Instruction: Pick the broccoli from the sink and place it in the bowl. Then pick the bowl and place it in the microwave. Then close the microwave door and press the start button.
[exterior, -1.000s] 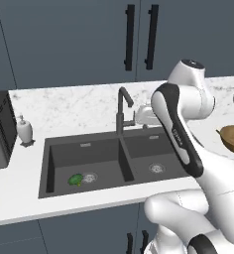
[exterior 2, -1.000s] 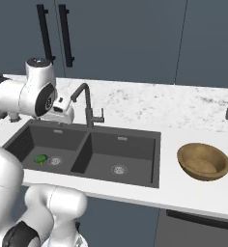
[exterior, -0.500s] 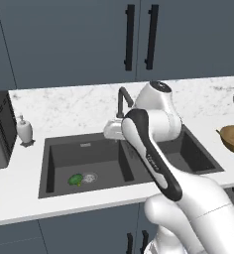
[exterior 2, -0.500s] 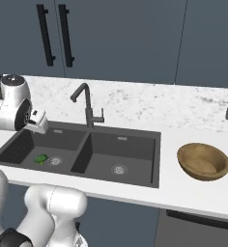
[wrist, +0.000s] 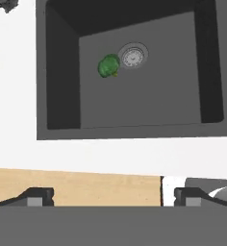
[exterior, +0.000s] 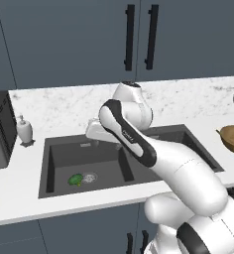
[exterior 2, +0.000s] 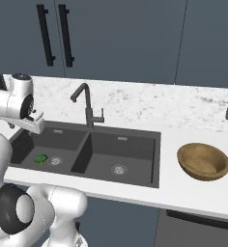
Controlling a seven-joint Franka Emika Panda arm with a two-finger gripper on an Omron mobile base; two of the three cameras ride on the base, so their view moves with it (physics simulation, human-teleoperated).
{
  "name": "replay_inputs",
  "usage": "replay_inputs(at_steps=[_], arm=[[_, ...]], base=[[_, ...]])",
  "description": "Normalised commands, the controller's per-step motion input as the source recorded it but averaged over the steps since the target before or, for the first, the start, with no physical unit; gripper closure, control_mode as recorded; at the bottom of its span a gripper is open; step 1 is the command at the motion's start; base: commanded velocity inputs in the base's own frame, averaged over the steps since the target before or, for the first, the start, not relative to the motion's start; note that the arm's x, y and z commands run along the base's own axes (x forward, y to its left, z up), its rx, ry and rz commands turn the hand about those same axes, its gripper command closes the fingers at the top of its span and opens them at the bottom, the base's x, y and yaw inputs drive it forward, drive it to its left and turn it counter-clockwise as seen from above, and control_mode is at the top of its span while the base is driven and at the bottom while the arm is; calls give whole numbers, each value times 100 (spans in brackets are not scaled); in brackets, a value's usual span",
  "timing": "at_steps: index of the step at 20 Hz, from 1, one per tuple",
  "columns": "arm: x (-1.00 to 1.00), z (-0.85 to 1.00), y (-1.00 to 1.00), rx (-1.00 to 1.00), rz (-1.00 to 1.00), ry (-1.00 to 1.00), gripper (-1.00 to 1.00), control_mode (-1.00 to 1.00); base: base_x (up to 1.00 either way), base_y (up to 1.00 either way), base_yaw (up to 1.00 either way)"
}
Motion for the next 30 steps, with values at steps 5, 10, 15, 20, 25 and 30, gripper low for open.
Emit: replay_inputs(at_steps=[5, 10, 15, 20, 25, 30], arm=[[23, -61, 29, 0, 0, 13, -100, -100], [3, -65, 6, 4, 0, -4, -100, -100], [2, -65, 0, 12, 0, -4, -100, -100], [13, -52, 0, 5, 0, 1, -100, -100], [29, -16, 33, -3, -3, 14, -100, -100], [30, -7, 48, -10, -7, 12, -100, -100]], base=[[0, 0, 0], [0, 0, 0], [0, 0, 0], [0, 0, 0], [0, 0, 0], [0, 0, 0]])
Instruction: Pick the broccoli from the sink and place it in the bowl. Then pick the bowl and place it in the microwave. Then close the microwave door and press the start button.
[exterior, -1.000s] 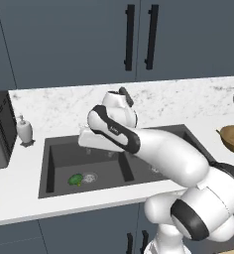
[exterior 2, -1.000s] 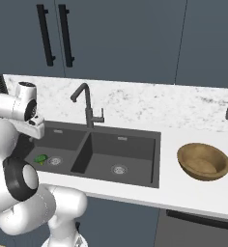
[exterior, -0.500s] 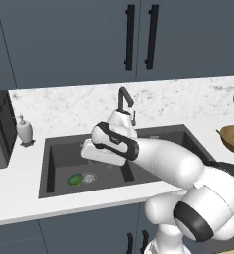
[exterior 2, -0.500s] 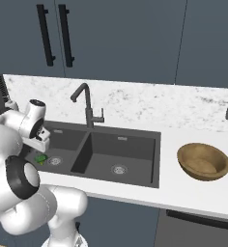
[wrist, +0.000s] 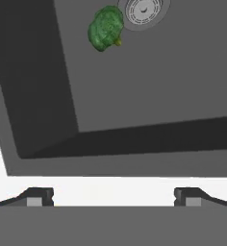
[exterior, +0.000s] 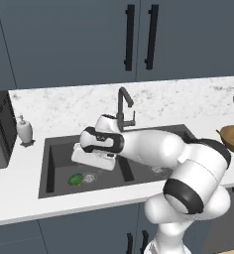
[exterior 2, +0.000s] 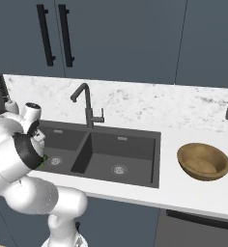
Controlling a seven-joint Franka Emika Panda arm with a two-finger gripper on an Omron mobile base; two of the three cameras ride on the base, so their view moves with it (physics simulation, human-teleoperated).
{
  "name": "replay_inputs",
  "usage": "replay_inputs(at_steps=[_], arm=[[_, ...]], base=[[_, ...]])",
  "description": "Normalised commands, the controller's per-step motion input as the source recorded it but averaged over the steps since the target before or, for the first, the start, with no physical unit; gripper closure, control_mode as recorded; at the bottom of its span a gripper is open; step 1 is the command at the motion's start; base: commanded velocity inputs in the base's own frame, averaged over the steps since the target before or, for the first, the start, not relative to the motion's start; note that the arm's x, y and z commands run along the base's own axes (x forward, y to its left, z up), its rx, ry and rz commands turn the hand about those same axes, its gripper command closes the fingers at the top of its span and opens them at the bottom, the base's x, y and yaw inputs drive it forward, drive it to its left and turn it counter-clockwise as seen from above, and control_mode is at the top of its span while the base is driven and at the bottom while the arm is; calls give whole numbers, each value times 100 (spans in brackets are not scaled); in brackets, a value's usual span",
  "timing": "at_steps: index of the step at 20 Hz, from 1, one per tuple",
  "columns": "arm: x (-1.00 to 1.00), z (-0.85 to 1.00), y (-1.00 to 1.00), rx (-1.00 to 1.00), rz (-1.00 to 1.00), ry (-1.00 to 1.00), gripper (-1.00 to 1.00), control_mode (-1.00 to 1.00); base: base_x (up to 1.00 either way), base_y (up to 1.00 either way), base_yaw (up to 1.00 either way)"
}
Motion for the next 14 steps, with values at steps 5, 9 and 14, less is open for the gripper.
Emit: replay_inputs(at_steps=[5, 9, 14], arm=[[22, -15, 19, -7, -3, 2, -100, -100], [16, -26, 0, -5, -1, 0, -100, -100], [12, -34, 0, -4, 0, 0, -100, -100]], base=[[0, 0, 0], [0, 0, 0], [0, 0, 0]])
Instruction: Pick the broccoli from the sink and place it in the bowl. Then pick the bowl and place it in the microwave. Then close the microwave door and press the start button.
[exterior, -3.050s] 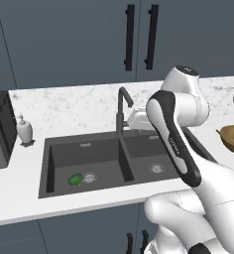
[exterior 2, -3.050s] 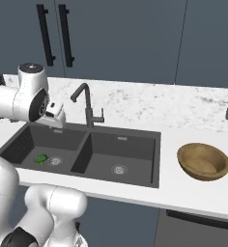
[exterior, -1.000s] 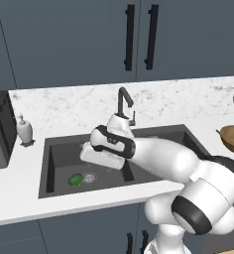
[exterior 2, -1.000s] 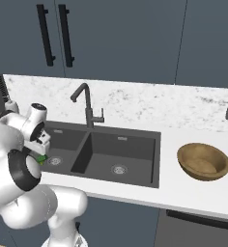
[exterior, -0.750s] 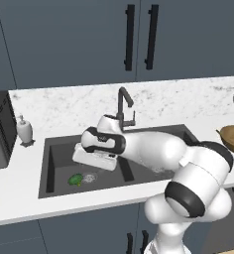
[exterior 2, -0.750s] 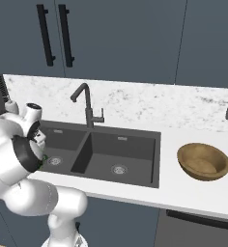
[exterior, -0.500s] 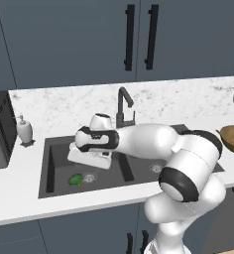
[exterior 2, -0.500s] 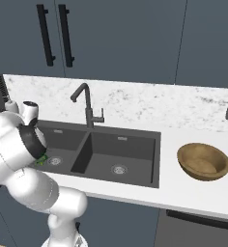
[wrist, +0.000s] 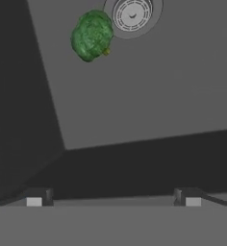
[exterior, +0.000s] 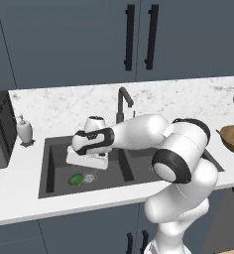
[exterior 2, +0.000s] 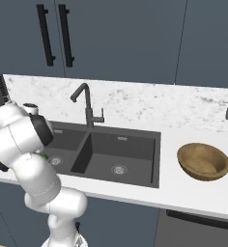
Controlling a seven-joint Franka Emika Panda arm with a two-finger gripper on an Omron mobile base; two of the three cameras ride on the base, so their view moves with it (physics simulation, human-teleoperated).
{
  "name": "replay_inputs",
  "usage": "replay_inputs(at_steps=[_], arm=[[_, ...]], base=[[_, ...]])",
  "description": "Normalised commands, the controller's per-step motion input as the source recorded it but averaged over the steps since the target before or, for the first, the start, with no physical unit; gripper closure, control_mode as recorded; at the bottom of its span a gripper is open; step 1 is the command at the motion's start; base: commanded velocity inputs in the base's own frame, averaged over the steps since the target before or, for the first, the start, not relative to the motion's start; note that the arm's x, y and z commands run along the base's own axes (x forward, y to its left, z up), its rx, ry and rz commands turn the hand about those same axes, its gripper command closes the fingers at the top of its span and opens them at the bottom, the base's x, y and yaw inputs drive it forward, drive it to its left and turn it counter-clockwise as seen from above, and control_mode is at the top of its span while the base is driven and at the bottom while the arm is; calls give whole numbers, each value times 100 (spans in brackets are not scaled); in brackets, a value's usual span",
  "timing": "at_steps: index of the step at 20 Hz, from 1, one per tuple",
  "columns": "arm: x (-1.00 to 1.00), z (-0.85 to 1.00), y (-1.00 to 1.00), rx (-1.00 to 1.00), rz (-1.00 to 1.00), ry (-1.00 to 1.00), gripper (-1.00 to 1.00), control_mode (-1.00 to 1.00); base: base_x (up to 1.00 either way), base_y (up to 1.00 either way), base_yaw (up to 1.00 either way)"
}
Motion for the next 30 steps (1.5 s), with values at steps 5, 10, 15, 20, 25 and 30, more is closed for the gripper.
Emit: replay_inputs(at_steps=[5, 10, 15, 20, 25, 30], arm=[[19, -23, 0, 0, 0, 0, -100, -100], [18, -21, -2, 0, 0, 0, -100, -100], [16, -26, 0, 0, 0, 0, -100, -100], [15, -28, 0, 0, 0, 0, -100, -100], [14, -26, 0, 0, 0, 0, -100, -100], [17, -22, 1, 0, 0, 0, -100, -100]], base=[[0, 0, 0], [0, 0, 0], [0, 0, 0], [0, 0, 0], [0, 0, 0], [0, 0, 0]])
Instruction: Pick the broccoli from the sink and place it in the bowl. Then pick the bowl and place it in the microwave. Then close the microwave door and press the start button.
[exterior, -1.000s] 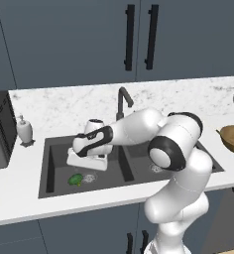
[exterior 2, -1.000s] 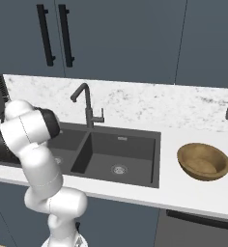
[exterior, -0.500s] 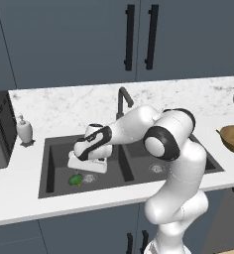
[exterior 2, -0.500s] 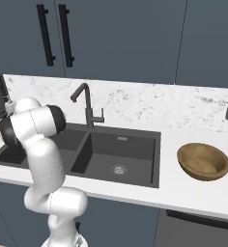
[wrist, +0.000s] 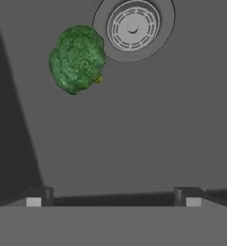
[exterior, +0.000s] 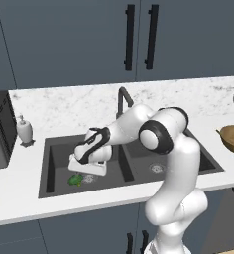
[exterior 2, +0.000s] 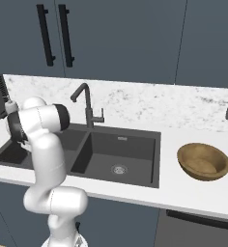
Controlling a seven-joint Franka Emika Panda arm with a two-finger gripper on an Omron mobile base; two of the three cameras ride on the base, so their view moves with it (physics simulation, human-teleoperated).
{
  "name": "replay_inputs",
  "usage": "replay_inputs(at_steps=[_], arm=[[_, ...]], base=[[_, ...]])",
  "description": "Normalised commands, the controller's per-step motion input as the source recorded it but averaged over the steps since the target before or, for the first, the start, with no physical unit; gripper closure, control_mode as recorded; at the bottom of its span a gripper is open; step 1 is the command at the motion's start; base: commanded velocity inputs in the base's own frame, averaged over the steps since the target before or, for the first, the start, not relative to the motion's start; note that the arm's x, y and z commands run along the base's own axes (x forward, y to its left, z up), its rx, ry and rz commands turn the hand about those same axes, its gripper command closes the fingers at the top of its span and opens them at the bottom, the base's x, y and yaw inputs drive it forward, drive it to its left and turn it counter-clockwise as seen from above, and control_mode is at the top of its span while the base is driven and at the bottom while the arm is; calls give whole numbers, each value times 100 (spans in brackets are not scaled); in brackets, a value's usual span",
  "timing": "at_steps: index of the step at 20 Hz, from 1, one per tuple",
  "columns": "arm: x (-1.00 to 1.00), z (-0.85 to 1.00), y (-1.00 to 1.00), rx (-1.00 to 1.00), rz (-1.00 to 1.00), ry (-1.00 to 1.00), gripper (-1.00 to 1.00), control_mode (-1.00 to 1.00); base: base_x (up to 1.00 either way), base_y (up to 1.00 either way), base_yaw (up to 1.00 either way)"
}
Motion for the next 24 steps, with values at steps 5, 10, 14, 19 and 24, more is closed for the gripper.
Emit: replay_inputs(at_steps=[5, 10, 14, 19, 24], arm=[[18, -12, 18, -1, -5, 0, -100, -100], [17, -14, 5, 0, -5, 0, -100, -100], [21, -22, 1, 0, -4, 0, -100, -100], [13, -26, 1, 0, -5, 0, -100, -100], [21, -21, 23, 0, -6, 0, -100, -100]], base=[[0, 0, 0], [0, 0, 0], [0, 0, 0], [0, 0, 0], [0, 0, 0]])
